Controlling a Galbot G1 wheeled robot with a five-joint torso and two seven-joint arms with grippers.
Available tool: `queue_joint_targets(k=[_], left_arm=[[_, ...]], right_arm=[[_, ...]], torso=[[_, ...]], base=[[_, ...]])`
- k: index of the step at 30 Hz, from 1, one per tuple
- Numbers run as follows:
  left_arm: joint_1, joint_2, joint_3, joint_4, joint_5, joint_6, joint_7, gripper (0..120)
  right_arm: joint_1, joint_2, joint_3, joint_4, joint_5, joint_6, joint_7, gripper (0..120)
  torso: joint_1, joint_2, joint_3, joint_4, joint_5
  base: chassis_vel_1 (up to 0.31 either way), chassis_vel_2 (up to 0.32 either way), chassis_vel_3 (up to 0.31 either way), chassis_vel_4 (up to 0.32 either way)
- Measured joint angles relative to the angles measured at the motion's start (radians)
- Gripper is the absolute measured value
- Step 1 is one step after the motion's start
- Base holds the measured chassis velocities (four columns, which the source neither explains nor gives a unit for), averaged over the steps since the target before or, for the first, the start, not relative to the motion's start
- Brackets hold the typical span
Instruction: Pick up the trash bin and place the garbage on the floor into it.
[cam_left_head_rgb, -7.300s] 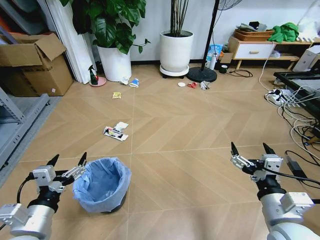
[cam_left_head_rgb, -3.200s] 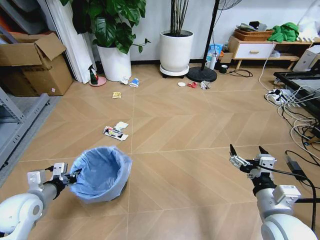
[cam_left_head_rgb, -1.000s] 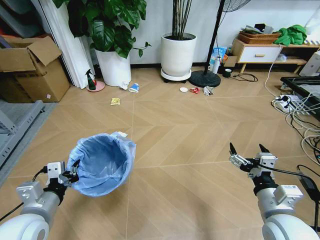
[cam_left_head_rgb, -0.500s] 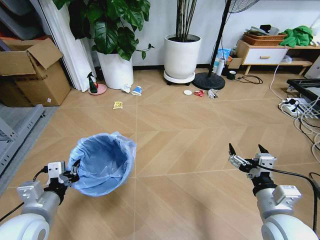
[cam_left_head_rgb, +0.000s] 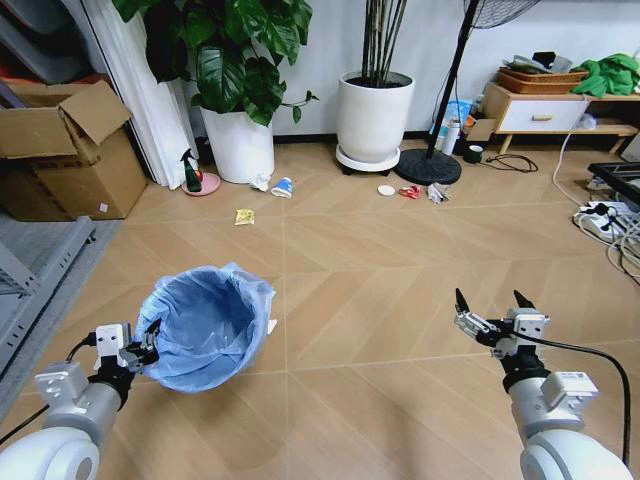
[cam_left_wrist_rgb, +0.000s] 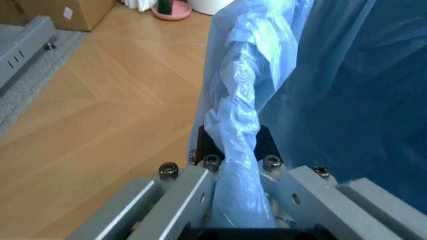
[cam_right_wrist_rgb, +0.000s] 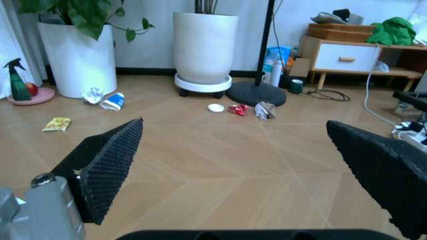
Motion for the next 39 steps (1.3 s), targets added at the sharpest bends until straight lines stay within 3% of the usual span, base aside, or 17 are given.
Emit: queue_joint_targets(k=[39], left_arm=[[-0.003, -0.004, 0.003, 0.016, 0.010, -0.019, 0.016, 0]], right_arm=[[0.002, 0.002, -0.006, -0.011, -0.008, 0.002, 0.001, 100]], torso=[[0.000, 0.000, 0.000, -0.0001, -0.0005]], base=[[0.039, 0.191, -0.042, -0.190]])
